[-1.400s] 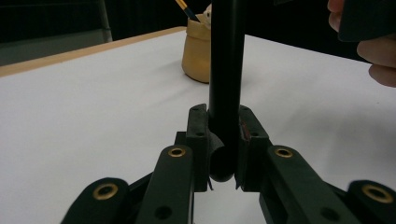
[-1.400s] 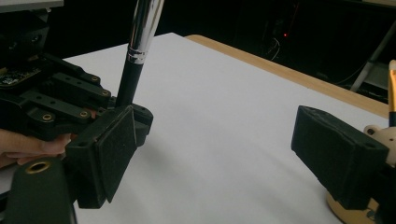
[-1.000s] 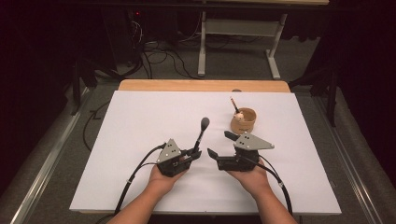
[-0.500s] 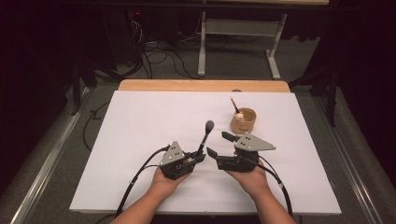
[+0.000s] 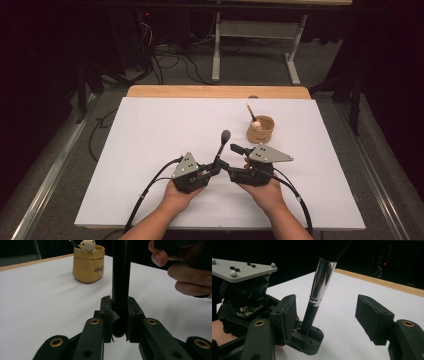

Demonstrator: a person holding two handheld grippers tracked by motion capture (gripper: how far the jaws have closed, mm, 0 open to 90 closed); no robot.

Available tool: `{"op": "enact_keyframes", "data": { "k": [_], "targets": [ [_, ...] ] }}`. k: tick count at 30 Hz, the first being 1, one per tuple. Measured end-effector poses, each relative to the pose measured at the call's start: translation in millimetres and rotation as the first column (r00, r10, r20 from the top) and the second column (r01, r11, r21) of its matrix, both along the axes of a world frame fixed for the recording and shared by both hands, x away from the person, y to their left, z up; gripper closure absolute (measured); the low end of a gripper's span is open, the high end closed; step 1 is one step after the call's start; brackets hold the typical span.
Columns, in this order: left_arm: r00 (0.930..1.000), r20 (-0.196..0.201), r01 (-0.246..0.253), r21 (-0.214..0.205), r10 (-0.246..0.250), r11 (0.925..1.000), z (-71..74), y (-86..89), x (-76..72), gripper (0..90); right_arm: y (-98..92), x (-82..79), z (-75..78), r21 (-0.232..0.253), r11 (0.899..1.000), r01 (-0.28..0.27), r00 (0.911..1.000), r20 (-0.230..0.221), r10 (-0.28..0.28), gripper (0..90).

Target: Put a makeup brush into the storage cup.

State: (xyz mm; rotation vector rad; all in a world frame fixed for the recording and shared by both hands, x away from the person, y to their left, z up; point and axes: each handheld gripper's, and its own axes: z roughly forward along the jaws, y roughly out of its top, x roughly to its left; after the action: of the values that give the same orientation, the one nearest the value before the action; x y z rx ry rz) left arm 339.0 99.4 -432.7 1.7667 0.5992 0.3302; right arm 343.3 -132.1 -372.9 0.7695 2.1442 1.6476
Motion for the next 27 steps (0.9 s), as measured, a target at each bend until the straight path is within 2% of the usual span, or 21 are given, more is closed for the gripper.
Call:
{"op": "enact_keyframes", "data": {
  "k": [11,27],
  "targets": [
    [0.9999,-0.013,0.009,-0.002,-0.009,1.0000,-1.3,-0.9,-0.4,78.6,2.1,1.8,-2.1,0.015,1.000,-0.002,0.9999,-0.013,0.002,40.9],
    [0.9998,-0.006,0.018,-0.015,-0.018,0.9997,-0.3,-0.7,-0.9,78.6,4.9,0.6,-2.5,0.045,0.999,-0.016,0.9997,-0.015,0.017,49.7]
  ]
}}
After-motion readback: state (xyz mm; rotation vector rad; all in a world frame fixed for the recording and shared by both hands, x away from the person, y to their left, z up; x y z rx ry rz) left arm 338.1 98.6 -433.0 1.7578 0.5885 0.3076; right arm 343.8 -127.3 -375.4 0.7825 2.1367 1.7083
